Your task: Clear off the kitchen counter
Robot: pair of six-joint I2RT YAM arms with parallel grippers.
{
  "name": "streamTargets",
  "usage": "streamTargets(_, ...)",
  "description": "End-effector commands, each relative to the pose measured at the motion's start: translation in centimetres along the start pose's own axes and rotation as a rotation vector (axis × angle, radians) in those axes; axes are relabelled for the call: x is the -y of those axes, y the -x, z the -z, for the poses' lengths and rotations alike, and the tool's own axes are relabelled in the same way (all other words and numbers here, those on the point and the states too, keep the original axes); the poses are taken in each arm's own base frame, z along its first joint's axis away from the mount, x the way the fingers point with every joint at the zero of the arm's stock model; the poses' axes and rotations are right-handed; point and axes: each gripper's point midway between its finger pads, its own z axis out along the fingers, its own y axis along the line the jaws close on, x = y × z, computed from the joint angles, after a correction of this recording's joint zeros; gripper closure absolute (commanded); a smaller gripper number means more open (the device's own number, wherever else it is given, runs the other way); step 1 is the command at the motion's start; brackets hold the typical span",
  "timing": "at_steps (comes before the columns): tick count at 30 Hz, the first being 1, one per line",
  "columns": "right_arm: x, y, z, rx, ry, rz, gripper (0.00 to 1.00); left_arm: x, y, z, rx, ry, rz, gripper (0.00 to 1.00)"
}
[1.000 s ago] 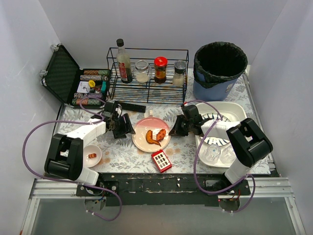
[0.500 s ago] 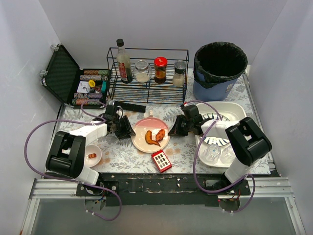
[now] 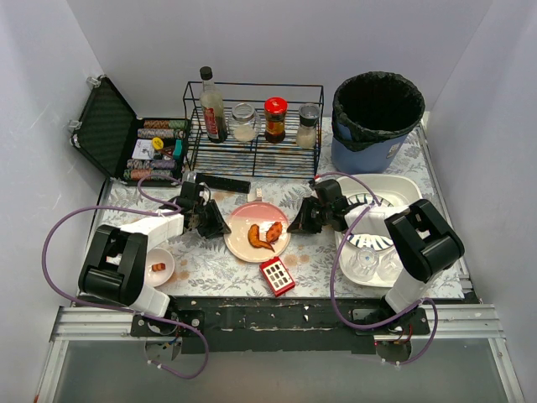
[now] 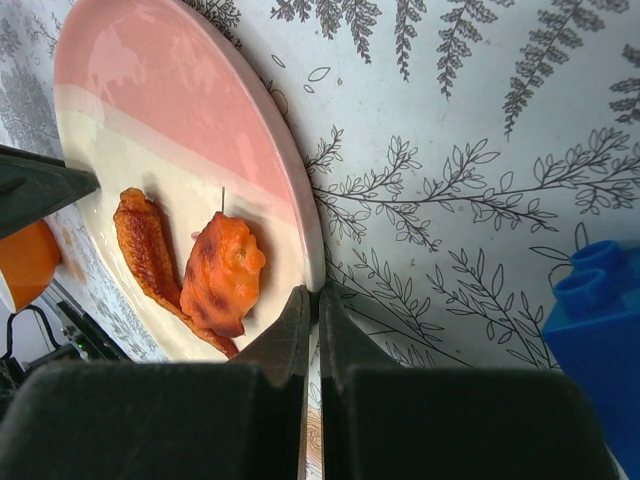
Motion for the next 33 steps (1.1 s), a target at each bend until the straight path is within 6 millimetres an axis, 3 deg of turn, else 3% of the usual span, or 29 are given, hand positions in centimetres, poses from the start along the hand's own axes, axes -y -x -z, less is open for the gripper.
streamTargets(1,-1.1,-1.1,-0.4,-0.045,0.064,0.020,0.99,-0.6,-1.7,-1.0,-0.046,0.006,0.006,0.84)
streamTargets(4,-1.2,-1.0,-0.4,-0.043,0.066,0.022,0.99,-0.5,-1.8,-1.1,-0.048,0.003,0.006,1.00)
streamTargets(9,-0.9,-1.1,-0.4,-0.046,0.055,0.023,0.97,0.1,-1.5,-0.6,-0.041,-0.018,-0.002,1.00)
streamTargets(16,-0.3,-1.0,0.0,-0.046,0.041,0.012,0.70,2.3,-1.1,0.4,-0.061,-0.089,0.008,1.00)
streamTargets(20,0.0,-1.1,0.3,-0.045,0.061,-0.019,0.60,3.8,-0.8,0.9,-0.077,-0.141,0.024,1.00)
streamTargets(29,0.5,-1.7,0.6,-0.055,0.092,-0.083,0.58,5.3,-1.0,1.3,-0.122,-0.243,0.087,1.00)
streamTargets(33,0.6,-2.1,0.5,-0.061,0.099,-0.092,0.62,5.5,-1.4,1.2,-0.142,-0.282,0.097,1.00)
